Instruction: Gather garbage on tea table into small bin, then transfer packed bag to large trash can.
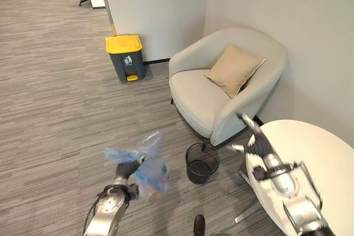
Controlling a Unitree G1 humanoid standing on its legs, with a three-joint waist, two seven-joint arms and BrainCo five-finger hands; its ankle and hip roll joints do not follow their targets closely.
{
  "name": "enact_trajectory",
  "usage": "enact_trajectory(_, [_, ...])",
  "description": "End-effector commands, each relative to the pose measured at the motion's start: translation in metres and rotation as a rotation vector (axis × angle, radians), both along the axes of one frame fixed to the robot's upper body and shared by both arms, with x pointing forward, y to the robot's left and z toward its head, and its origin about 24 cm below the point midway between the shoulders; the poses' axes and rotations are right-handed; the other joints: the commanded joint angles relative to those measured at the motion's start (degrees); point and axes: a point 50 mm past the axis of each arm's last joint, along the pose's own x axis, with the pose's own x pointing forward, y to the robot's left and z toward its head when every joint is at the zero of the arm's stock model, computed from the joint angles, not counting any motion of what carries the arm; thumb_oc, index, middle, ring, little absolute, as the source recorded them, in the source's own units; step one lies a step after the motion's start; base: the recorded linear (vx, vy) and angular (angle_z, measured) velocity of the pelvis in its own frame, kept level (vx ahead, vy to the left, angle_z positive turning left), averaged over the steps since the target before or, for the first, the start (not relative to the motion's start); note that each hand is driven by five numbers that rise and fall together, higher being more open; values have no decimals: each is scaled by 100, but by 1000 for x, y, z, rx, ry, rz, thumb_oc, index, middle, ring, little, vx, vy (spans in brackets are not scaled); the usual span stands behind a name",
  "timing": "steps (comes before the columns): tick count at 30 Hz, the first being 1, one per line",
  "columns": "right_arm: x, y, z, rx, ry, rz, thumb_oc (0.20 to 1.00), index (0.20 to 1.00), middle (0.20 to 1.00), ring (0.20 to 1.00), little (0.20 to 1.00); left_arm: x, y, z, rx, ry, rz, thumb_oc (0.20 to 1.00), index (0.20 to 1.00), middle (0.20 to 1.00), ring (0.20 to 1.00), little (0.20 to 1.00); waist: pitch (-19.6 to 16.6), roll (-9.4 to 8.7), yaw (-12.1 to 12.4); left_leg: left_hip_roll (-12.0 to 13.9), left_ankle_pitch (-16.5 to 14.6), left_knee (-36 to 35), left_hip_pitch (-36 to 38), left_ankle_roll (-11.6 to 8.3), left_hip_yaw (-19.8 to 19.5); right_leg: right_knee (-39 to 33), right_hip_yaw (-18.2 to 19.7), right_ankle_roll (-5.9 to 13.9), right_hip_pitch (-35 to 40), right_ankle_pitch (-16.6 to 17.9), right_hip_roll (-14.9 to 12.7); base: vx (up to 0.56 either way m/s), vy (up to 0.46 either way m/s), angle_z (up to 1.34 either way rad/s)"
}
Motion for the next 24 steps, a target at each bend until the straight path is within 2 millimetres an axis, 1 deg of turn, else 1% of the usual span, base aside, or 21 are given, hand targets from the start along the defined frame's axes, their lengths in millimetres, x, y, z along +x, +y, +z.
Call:
enact_trajectory(1, [13, 3, 17, 55, -66, 43, 1000, 1000, 1000, 1000, 1000, 11, 13, 14, 36, -77, -35, 200, 200, 200, 200, 200, -198, -42, -43, 10, -263, 2, -224, -170, -263, 232, -27, 566, 681, -1044, -352, 0, 0, 0])
enact_trajectory(2, [9, -2, 7, 44, -18, 19, 1000, 1000, 1000, 1000, 1000, 6, 19, 9, 38, -47, -15, 200, 200, 200, 200, 200, -187, -43, -35, 16, -259, 7, -226, -176, -271, 244, -43, 562, 687, -1057, -351, 0, 0, 0])
enact_trajectory(4, [2, -11, -8, 44, 57, -17, 1000, 1000, 1000, 1000, 1000, -5, 27, 2, 21, -10, 26, 200, 200, 200, 200, 200, -168, -38, -8, 18, -264, 24, -221, -187, -288, 253, -65, 550, 700, -1077, -348, 0, 0, 0])
enact_trajectory(6, [-4, -16, -17, 65, 100, -54, 1000, 1000, 1000, 1000, 1000, -13, 33, -4, 0, 15, 68, 200, 200, 200, 200, 200, -144, -36, 10, 22, -268, 43, -211, -196, -300, 263, -83, 535, 721, -1098, -346, 4, -16, 0])
enact_trajectory(7, [-4, -16, -17, 66, 100, -54, 1000, 1000, 1000, 1000, 1000, -13, 33, -4, 0, 15, 68, 200, 200, 200, 200, 200, -142, -37, 8, 22, -269, 42, -208, -197, -301, 263, -84, 535, 724, -1100, -346, 12, -39, 1])
enact_trajectory(8, [-9, -21, -25, 81, 137, -87, 1000, 1000, 1000, 1000, 1000, -21, 39, -9, -9, 37, 112, 200, 200, 200, 200, 200, -116, -36, 36, 26, -276, 74, -203, -203, -331, 287, -96, 523, 736, -1129, -342, 2, -42, 5])
enact_trajectory(10, [-11, -24, -29, 98, 152, -113, 1000, 1000, 1000, 1000, 1000, -26, 46, -10, -14, 44, 154, 200, 200, 200, 200, 200, -28, -36, 69, 31, -311, 221, -271, -210, -389, 336, -110, 501, 717, -1158, -342, -64, -71, 14])
enact_trajectory(11, [-11, -28, -30, 119, 153, -142, 1000, 1000, 1000, 1000, 1000, -30, 50, -13, -15, 55, 184, 200, 200, 200, 200, 200, 153, -50, 129, 38, -349, 532, -510, -230, -462, 387, -133, 469, 645, -1174, -361, -105, -67, 22])
enact_trajectory(12, [-10, -28, -30, 119, 152, -142, 1000, 1000, 1000, 1000, 1000, -30, 50, -13, -15, 54, 184, 200, 200, 200, 200, 200, 148, -50, 123, 38, -361, 560, -535, -230, -468, 392, -139, 469, 633, -1176, -362, -201, -84, 23])
enact_trajectory(13, [-7, -29, -27, 125, 137, -153, 1000, 1000, 1000, 1000, 1000, -27, 51, -11, -7, 48, 186, 200, 200, 200, 200, 200, 336, -79, 179, 50, -370, 851, -820, -275, -498, 435, -201, 434, 537, -1177, -402, -161, -54, 27])
enact_trajectory(14, [-6, -30, -26, 126, 131, -159, 1000, 1000, 1000, 1000, 1000, -25, 51, -10, -7, 41, 183, 200, 200, 200, 200, 200, 406, -88, 205, 40, -371, 1000, -992, -301, -514, 452, -249, 421, 477, -1170, -421, -190, -57, 35])
enact_trajectory(16, [-3, -32, -25, 119, 122, -169, 1000, 1000, 1000, 1000, 1000, -21, 49, -10, -10, 35, 177, 200, 200, 200, 200, 200, 472, -82, 237, 26, -362, 1161, -1233, -360, -502, 462, -392, 406, 384, -1168, -464, -77, -19, 51])
enact_trajectory(17, [-3, -32, -25, 119, 121, -169, 1000, 1000, 1000, 1000, 1000, -21, 49, -10, -10, 34, 177, 200, 200, 200, 200, 200, 463, -80, 223, 25, -367, 1182, -1261, -360, -517, 464, -407, 406, 372, -1169, -464, -68, -17, 61])
enact_trajectory(19, [-1, -35, -24, 114, 113, -190, 1000, 1000, 1000, 1000, 1000, -12, 44, -7, -19, 11, 159, 200, 200, 200, 200, 200, 544, -77, 249, 101, -333, 1340, -1515, -394, -327, 498, -660, 408, 271, -1163, -560, -81, 11, 54])
enact_trajectory(20, [0, -36, -25, 105, 116, -198, 1000, 1000, 1000, 1000, 1000, -7, 41, -5, -21, 2, 144, 200, 200, 200, 200, 200, 570, -33, 240, 220, -363, 1366, -1545, -373, 42, 533, -924, 414, 243, -1181, -631, -51, 54, 61])
enact_trajectory(21, [0, -37, -27, 101, 119, -204, 1000, 1000, 1000, 1000, 1000, -3, 40, -4, -17, -3, 136, 200, 200, 200, 200, 200, 580, -32, 211, 294, -390, 1408, -1556, -333, 303, 545, -1086, 424, 238, -1184, -686, 52, 50, 86])
enact_trajectory(22, [0, -37, -27, 96, 121, -207, 1000, 1000, 1000, 1000, 1000, -1, 39, -3, -16, -9, 130, 200, 200, 200, 200, 200, 582, -22, 190, 393, -549, 1524, -1532, -360, 438, 569, -1158, 454, 305, -1285, -703, 74, 60, 120])
enact_trajectory(23, [-1, -37, -28, 95, 125, -212, 1000, 1000, 1000, 1000, 1000, 2, 38, -2, -17, -12, 123, 200, 200, 200, 200, 200, 580, -14, 163, 451, -568, 1495, -1505, -338, 612, 607, -1280, 467, 295, -1295, -747, 155, 116, 152])
enact_trajectory(24, [-2, -36, -30, 97, 137, -212, 1000, 1000, 1000, 1000, 1000, 3, 37, -2, -11, -12, 109, 200, 200, 200, 200, 200, 583, -3, 132, 460, -602, 1534, -1502, -278, 673, 671, -1383, 496, 329, -1308, -797, 79, 111, 127])
